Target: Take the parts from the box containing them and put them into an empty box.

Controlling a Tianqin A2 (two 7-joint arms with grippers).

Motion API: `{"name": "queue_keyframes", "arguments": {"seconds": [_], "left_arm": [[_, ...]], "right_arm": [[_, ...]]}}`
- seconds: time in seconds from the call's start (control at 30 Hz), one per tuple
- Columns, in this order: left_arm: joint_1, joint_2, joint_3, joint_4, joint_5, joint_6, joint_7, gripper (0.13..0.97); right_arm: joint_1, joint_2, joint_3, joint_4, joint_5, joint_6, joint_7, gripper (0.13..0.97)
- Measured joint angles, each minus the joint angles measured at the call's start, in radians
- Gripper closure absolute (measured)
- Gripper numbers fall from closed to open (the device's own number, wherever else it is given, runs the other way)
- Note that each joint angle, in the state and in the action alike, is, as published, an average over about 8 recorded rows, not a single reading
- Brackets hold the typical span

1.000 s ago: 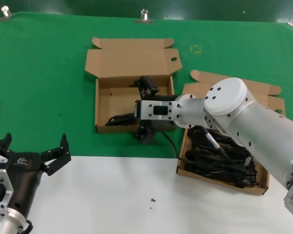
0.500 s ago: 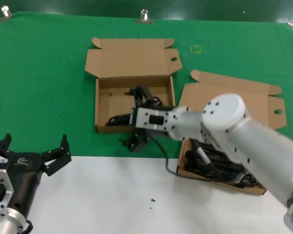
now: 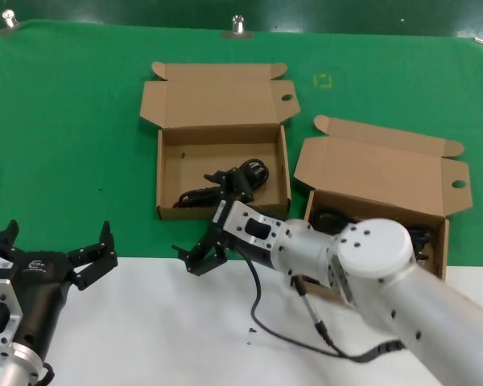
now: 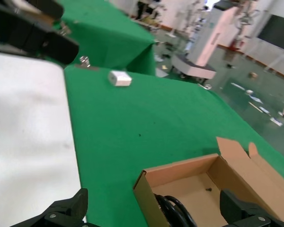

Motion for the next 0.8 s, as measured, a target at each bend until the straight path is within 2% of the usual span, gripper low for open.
{"name": "queue_keyframes", "arguments": {"seconds": [0.8], "left_arm": [[0.0,0.0,0.0,0.0,0.0,0.0,0.0,0.132]], "right_arm": [[-0.399,0.096,0.368,0.42,-0.069,0.158,0.2,0.129]]}}
